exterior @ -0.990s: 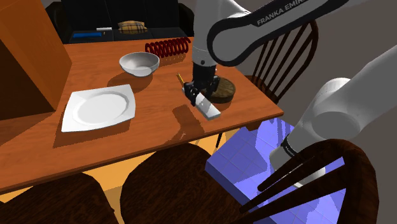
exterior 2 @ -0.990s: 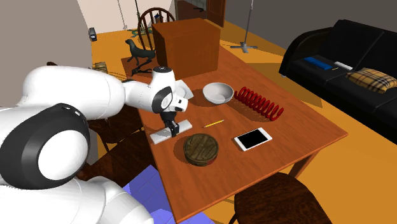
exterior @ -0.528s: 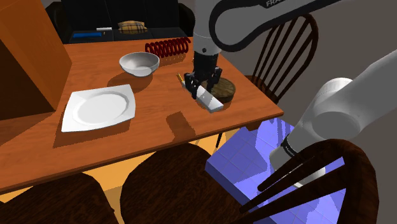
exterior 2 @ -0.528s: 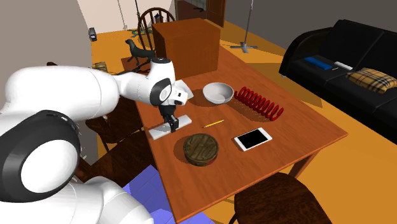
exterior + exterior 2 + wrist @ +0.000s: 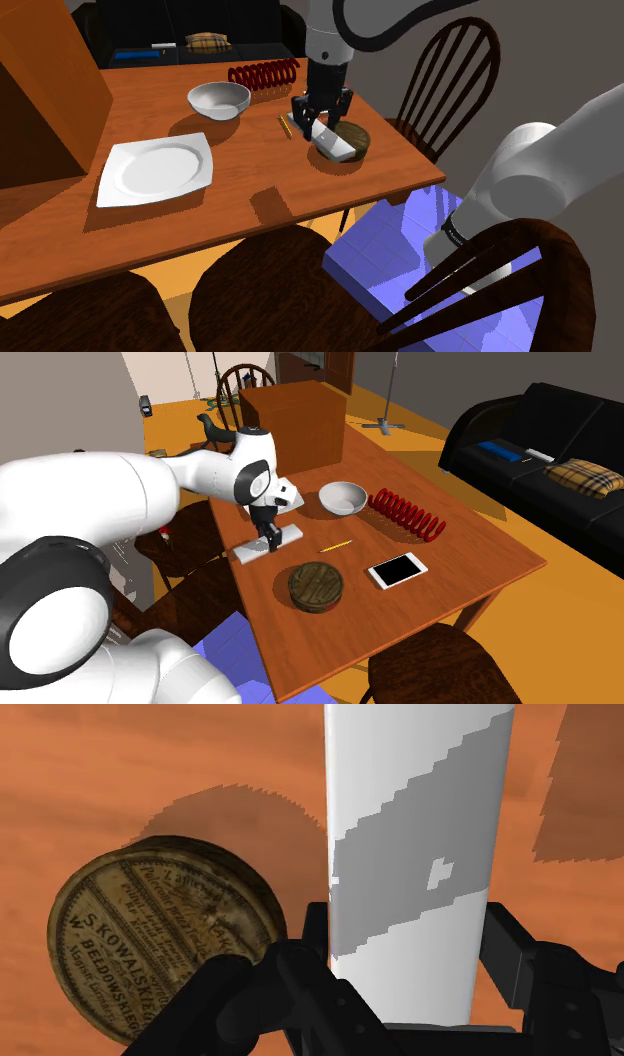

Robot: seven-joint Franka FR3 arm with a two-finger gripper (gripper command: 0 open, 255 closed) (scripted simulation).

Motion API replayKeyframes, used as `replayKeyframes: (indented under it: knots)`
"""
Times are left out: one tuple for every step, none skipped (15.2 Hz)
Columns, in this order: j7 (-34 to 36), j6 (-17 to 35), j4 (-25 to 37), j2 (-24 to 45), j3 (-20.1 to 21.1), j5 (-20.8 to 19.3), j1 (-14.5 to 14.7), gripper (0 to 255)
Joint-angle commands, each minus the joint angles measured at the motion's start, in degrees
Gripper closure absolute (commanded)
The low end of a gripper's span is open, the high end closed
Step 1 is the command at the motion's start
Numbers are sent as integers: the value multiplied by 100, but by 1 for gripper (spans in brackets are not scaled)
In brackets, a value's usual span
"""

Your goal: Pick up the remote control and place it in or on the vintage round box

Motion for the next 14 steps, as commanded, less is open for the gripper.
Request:
replayKeyframes:
  knots:
    - [-217,-42,-53,-78,-167,-58,-84,255]
    - [-362,-54,-82,-108,-278,-105,-145,255]
    - [-506,-65,-105,-131,-390,-155,-208,255]
    - [-649,-75,-121,-147,-500,-206,-274,255]
    - [-791,-84,-130,-155,-611,-259,-340,255]
    - [-933,-92,-132,-156,-721,-314,-406,255]
    - [-1074,-98,-127,-150,-830,-370,-474,255]
    - [-1214,-104,-116,-137,-938,-426,-542,255]
    - [-1354,-109,-98,-117,-1045,-481,-611,255]
    - [-1492,-113,-73,-90,-1152,-537,-679,255]
    - [-1704,-117,-21,-35,-1314,-620,-782,255]
    - [-1705,-34,-81,-11,-1313,-619,-780,255]
    - [-1706,49,-139,14,-1311,-617,-780,255]
    - [-1708,133,-196,40,-1309,-616,-779,255]
